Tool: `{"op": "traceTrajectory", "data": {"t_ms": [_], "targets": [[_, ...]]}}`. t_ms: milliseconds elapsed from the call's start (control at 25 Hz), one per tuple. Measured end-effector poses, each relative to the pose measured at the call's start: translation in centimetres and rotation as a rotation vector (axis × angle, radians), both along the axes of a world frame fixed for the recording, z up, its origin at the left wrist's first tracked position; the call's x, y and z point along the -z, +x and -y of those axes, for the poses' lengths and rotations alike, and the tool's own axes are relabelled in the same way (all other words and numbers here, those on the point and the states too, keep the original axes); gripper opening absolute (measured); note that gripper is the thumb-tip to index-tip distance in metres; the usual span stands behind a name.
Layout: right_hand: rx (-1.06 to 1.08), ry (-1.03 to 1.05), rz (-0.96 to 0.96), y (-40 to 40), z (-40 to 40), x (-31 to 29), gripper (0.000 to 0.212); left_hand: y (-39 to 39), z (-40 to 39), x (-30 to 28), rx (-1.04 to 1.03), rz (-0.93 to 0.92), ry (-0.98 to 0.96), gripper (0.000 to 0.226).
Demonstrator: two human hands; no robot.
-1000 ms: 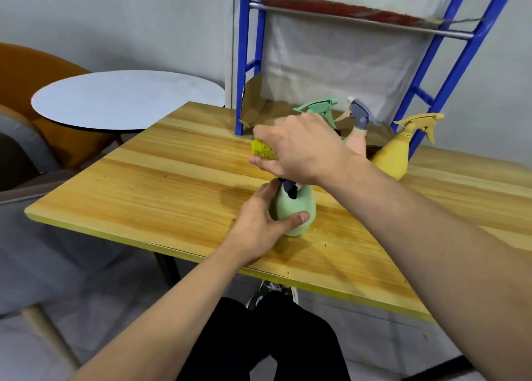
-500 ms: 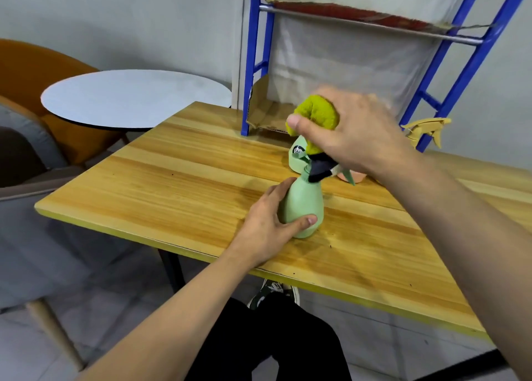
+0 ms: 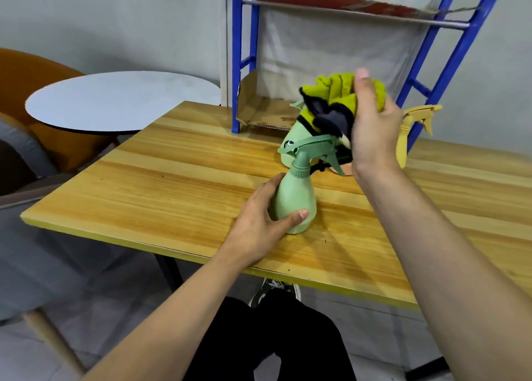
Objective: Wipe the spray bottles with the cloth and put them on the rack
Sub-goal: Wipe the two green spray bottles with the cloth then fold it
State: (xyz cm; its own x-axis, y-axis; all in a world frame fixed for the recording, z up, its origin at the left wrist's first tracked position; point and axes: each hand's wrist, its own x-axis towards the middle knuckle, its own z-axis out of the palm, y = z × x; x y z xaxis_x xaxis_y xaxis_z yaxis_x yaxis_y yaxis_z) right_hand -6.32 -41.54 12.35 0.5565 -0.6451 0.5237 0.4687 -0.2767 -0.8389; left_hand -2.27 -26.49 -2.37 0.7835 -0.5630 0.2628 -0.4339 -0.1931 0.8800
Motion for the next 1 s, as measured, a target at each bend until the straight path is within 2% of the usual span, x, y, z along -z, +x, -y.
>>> {"op": "traceTrajectory", "data": {"t_ms": [120, 240, 520, 640, 800, 880, 1000], "targets": [[0.056, -0.167, -0.038, -1.2, 0.0, 1.4, 0.021, 0.2, -0.1, 0.0, 0.003, 0.002, 0.000, 0.098], [0.299, -0.332, -0.114, -0.5, 0.3, 1.7, 0.034, 0.1, 0.1, 0.0, 0.009, -0.001, -0.006, 0.095], [0.410, -0.300, -0.083, -1.9, 0.0, 2.0, 0.034, -0.3, 0.2, -0.1, 0.019, 0.042, 0.017, 0.088], [0.407, -0.132, -0.084, -0.7, 0.0, 1.9, 0.044, -0.2, 0.1, -0.1, 0.022, 0.002, -0.008, 0.094], [0.246, 0.506, -0.002, 0.0, 1.9, 4.0, 0.035, -0.2, 0.0, 0.0, 0.024, -0.003, -0.010, 0.090], [0.199, 0.558, -0.043, 0.0, 2.0, 5.9, 0.031, -0.2, 0.1, 0.1, 0.019, 0.001, -0.020, 0.089], [0.142, 0.481, -0.111, 0.4, 1.3, 7.3, 0.053, 0.1, 0.2, 0.4, 0.012, 0.009, -0.027, 0.094]]}}
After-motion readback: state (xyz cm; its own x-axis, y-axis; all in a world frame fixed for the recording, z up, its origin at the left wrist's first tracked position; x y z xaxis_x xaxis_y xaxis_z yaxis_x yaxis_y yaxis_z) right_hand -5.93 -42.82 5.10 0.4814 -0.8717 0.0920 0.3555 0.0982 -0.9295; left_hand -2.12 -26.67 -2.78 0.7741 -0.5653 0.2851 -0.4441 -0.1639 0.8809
